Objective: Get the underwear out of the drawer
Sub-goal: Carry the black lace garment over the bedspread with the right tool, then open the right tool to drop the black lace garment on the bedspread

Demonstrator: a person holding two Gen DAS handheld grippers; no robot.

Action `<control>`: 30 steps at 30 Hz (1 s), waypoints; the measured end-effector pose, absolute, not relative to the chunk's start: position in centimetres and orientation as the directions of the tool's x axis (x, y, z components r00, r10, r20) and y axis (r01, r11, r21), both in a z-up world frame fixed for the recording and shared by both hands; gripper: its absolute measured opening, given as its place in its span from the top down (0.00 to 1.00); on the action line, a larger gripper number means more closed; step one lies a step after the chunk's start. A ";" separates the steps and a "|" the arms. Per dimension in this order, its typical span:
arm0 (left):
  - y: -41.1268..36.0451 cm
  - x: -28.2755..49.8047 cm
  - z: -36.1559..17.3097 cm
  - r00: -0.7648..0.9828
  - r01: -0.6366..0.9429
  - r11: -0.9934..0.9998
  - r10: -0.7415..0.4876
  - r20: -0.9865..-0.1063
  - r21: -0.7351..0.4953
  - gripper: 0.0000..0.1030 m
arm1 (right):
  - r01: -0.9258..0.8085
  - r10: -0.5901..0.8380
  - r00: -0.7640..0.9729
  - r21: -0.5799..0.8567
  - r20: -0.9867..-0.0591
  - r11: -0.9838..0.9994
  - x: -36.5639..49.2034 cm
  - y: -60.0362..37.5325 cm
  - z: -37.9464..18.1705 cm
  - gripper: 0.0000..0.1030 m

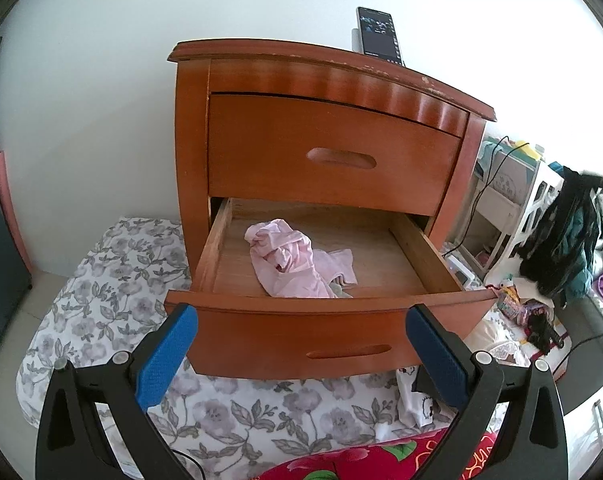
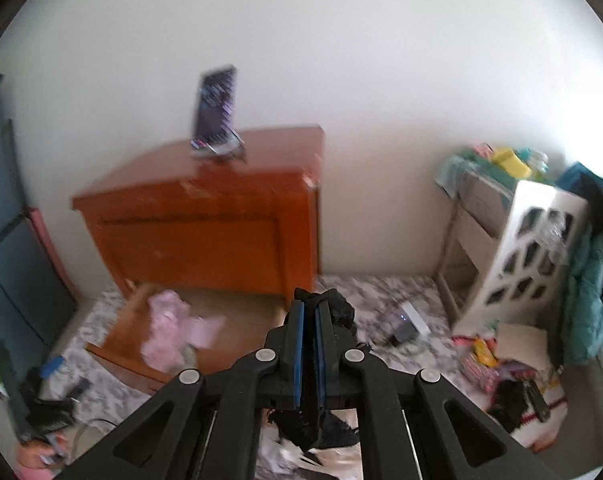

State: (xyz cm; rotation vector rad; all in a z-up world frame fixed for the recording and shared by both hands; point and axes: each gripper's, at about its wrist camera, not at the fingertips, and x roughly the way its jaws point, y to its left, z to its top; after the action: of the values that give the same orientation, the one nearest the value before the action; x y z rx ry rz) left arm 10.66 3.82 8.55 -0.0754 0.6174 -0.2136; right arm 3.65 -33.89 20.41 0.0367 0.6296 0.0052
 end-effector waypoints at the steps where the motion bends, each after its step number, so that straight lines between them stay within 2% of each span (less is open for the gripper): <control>1: 3.7 10.7 8.5 0.793 0.177 0.975 -0.220 -0.568 -0.131 0.00 | 0.022 -0.002 0.796 0.024 -0.605 0.999 3.9 -34.3 19.3 0.95; 6: 3.8 10.9 8.2 0.789 0.177 0.976 -0.219 -0.575 -0.128 0.00 | 0.077 -0.071 0.674 -0.026 -0.735 0.997 6.2 -36.0 10.7 0.95; 10: 4.0 11.2 7.9 0.785 0.168 0.977 -0.211 -0.583 -0.128 0.00 | 0.099 -0.049 0.512 0.002 -0.858 0.995 7.5 -36.9 2.2 0.95; 13: 4.1 11.4 7.6 0.780 0.161 0.978 -0.208 -0.591 -0.131 0.00 | 0.110 -0.045 0.414 0.001 -0.909 0.994 7.3 -37.3 -3.1 0.95; 20: 3.7 11.6 7.4 0.773 0.173 0.977 -0.212 -0.598 -0.124 0.00 | 0.129 -0.018 0.324 0.026 -0.946 0.991 6.1 -37.0 -8.9 0.94; 26: 3.6 11.6 7.5 0.771 0.176 0.977 -0.215 -0.599 -0.124 0.00 | 0.127 -0.019 0.326 0.024 -0.945 0.992 5.5 -36.2 -9.5 0.91; 27: 3.6 11.6 7.5 0.771 0.176 0.977 -0.215 -0.599 -0.124 0.00 | 0.128 -0.022 0.331 0.022 -0.943 0.992 5.5 -36.1 -9.4 0.88; 29: 3.6 11.6 7.5 0.770 0.173 0.977 -0.211 -0.602 -0.121 0.00 | 0.133 -0.022 0.349 0.026 -0.937 0.991 5.4 -35.9 -9.1 0.73; 30: 3.6 11.6 7.6 0.771 0.173 0.978 -0.209 -0.602 -0.118 0.00 | 0.136 -0.024 0.361 0.027 -0.932 0.990 5.1 -35.9 -8.9 0.61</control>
State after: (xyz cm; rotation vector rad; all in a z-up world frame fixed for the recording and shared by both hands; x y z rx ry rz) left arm 11.57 3.60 7.60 -0.0572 0.6588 -0.2068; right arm 5.14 -35.87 -8.94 0.1061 1.1973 -0.1036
